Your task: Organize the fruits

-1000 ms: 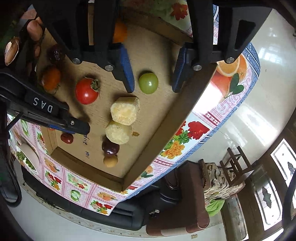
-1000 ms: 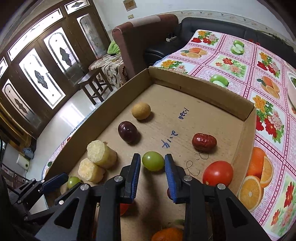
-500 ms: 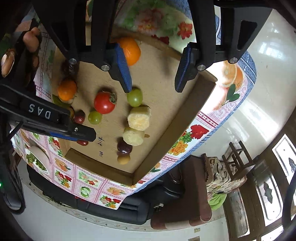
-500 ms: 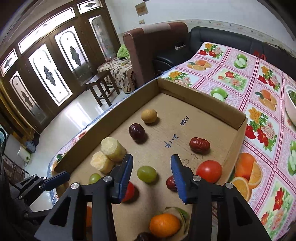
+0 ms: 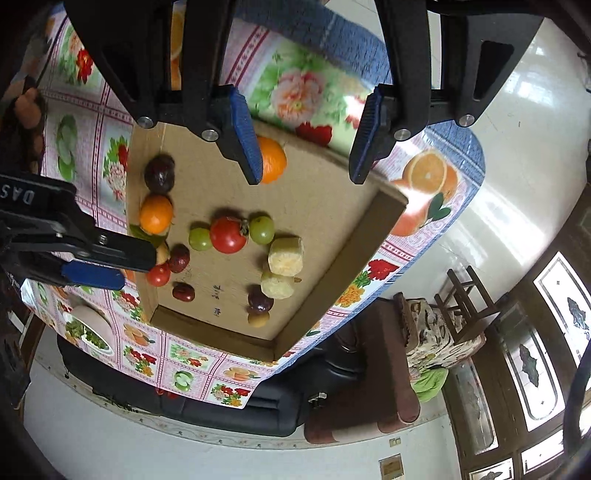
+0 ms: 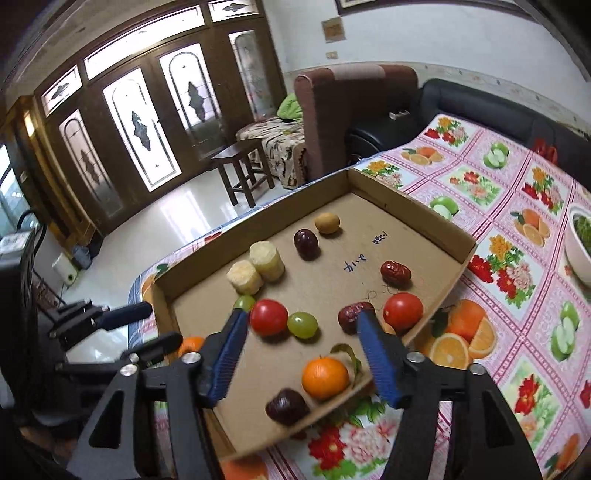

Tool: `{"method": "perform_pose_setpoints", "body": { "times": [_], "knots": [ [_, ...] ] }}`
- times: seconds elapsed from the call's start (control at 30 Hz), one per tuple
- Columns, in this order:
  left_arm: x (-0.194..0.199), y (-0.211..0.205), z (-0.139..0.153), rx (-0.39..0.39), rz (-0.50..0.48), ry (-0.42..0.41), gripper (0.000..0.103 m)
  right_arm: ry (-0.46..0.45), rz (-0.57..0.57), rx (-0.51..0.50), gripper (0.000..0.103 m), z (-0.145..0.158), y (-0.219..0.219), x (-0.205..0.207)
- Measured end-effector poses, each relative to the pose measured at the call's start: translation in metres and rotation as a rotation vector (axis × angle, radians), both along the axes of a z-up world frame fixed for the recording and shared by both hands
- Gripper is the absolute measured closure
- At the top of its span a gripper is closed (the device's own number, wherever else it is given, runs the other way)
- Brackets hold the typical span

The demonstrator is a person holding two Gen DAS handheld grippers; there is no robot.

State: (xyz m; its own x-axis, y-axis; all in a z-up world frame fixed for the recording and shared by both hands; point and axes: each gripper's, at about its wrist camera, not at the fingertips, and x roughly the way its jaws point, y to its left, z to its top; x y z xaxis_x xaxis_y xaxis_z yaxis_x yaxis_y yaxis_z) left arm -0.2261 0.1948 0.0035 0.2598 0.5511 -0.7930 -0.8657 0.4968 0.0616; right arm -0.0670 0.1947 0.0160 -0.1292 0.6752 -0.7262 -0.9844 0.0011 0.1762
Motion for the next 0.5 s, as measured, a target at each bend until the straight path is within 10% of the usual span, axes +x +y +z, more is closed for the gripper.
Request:
{"method": "perform_pose_setpoints", "body": {
  "times": [0.5],
  "knots": [
    [-0.014,-0.054,0.009,0.045,-0.024,0.033,0.043,-0.143,0.258,-0.056,0.026,-0.006,-0.072,-0.01]
  ]
}}
